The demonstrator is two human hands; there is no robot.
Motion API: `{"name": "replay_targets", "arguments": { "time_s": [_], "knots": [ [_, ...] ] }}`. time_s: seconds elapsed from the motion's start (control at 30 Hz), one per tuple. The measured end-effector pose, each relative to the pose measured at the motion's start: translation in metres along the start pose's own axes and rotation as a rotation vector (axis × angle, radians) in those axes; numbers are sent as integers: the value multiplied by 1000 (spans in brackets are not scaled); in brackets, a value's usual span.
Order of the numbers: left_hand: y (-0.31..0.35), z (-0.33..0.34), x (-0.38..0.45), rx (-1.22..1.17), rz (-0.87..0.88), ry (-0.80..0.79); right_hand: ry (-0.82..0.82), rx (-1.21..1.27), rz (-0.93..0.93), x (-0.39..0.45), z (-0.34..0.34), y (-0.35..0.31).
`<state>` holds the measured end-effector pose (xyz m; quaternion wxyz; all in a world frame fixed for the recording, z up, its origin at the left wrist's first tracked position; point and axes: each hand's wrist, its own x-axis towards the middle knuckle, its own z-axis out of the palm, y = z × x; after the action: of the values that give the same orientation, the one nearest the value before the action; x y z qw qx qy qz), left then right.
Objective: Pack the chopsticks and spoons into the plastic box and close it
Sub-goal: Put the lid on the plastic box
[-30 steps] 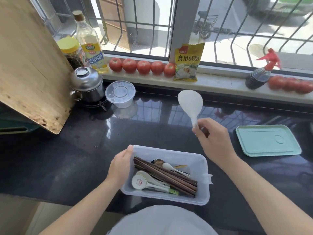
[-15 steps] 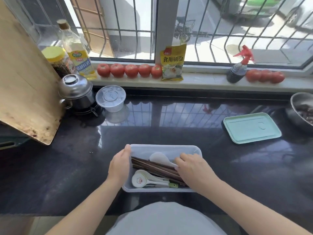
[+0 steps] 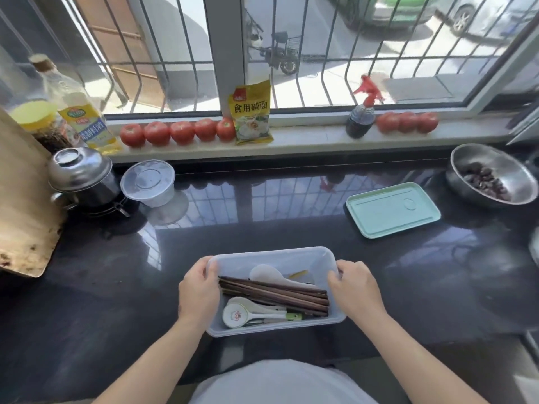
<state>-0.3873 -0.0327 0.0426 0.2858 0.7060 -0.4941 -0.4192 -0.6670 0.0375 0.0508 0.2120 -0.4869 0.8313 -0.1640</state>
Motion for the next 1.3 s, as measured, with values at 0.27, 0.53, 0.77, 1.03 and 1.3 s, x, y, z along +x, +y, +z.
{"name": "replay_targets", "arguments": {
  "time_s": [0.27,0.53,0.77,1.03,1.3],
  "knots": [
    [43,83,-25,46,7,9,-199,71,-15,44,-66,86],
    [50,101,-40,197,-96,69,-149,-206,-116,155,-59,145],
    [62,102,-72,210,-28,248,-142,-529,-337,166,-35,154],
    [97,115,-78,-80,25,196,247,626,-255,113,-162,63],
    [142,97,-47,-606,-111,-4,-221,1721,57,23,-153,30]
  ]
}}
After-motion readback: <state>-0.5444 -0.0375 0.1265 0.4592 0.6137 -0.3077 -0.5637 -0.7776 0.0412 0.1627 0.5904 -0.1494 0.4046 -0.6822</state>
